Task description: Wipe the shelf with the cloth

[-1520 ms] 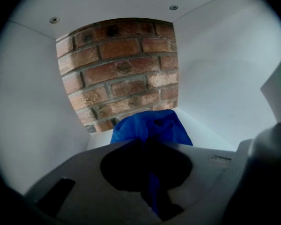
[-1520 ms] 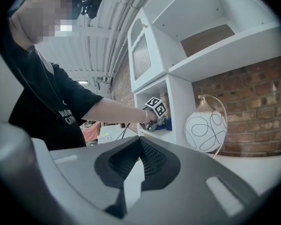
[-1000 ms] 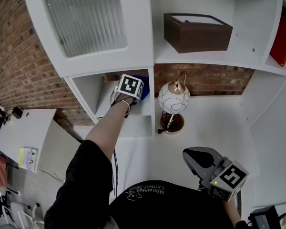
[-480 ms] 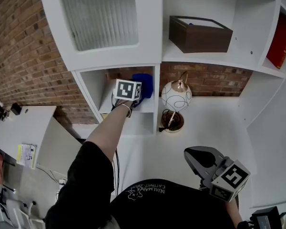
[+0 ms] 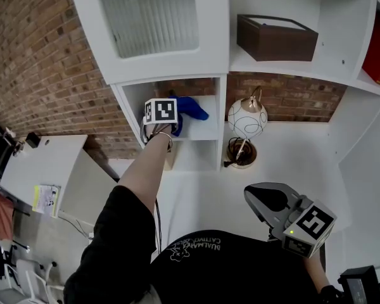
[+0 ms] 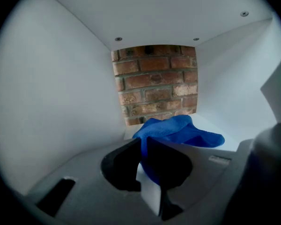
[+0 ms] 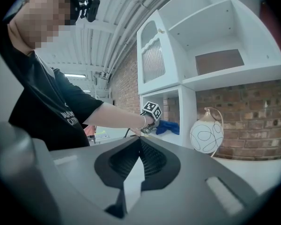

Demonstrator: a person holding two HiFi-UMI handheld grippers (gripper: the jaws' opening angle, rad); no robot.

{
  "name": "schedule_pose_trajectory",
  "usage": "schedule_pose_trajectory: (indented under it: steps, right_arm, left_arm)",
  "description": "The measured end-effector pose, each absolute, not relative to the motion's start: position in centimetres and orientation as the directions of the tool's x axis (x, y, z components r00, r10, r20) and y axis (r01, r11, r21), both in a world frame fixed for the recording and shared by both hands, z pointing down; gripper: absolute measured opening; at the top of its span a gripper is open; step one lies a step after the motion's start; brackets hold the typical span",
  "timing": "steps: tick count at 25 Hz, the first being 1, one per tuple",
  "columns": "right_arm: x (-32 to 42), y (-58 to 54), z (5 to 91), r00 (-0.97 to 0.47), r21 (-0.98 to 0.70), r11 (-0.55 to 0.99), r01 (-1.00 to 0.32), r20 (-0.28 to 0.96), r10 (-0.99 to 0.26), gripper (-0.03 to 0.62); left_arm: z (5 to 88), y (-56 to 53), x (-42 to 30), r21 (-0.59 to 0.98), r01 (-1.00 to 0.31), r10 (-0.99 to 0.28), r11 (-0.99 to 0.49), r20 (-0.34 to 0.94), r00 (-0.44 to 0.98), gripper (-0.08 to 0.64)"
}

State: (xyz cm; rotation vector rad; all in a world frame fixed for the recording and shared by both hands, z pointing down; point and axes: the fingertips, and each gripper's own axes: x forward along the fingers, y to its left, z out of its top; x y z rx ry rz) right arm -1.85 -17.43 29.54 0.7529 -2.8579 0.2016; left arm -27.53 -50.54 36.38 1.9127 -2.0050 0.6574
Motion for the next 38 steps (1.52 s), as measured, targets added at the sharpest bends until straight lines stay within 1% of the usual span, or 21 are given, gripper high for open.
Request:
schedule_pose_trajectory:
  steps: [5,9,12,15,19,25,29,33,38]
  right_arm:
    - [-1.6,-17.4,29.2,-0.847,-0.070,0.853,-0.518,0.183,-0.499,0.008]
    - [-1.0,-17.4,29.5,-0.836,-0.043,0.845,-0.532,0.183,-0.517,0.009]
    - [-0.8,-17.3,29.5,-0.832,-0.045,0.840,-0.541,0.178,-0.526,0.008]
    - [-0.6,-17.1,29.7,-0.825,-0.050,0.833,-0.552,0.183,-0.535,0.009]
    - [-0.1,-16.8,30.0,-0.814,-0.057,0.823,-0.565,0.197,-0.546,0.009]
    - [0.6,-16.6,29.8,-0.798,-0.057,0.805,-0.590,0.190,-0.571,0.008]
    - [1.4,-16.5,29.8,-0.781,-0.061,0.788,-0.613,0.195,-0.593,0.009]
    - [2.1,-16.5,29.9,-0.765,-0.063,0.770,-0.635,0.195,-0.614,0.008]
    - [2.4,-16.7,30.0,-0.754,-0.065,0.760,-0.647,0.204,-0.624,0.009]
  left_arm:
    - [38.1,-50.4,-27.7,-0.116,-0.993,-0.815,-0.024,0.578,-0.048,0.023]
    - [38.6,-50.6,-27.3,-0.139,-0.988,-0.801,-0.062,0.598,-0.033,0.023]
    - [39.0,-51.0,-27.2,-0.135,-0.986,-0.785,-0.095,0.619,-0.009,0.023]
    - [39.2,-51.0,-26.7,-0.165,-0.976,-0.761,-0.146,0.649,0.004,0.026]
    - [39.3,-51.2,-25.8,-0.137,-0.977,-0.755,-0.163,0.655,0.034,0.026]
    - [39.1,-51.6,-22.5,-0.137,-0.954,-0.749,-0.267,0.652,0.116,0.026]
    - [39.0,-51.8,-21.1,-0.171,-0.936,-0.731,-0.307,0.672,0.117,0.026]
    - [39.0,-52.2,-19.4,-0.105,-0.938,-0.730,-0.331,0.658,0.184,0.026]
    - [38.9,-52.6,-16.5,-0.085,-0.917,-0.721,-0.390,0.648,0.246,0.026]
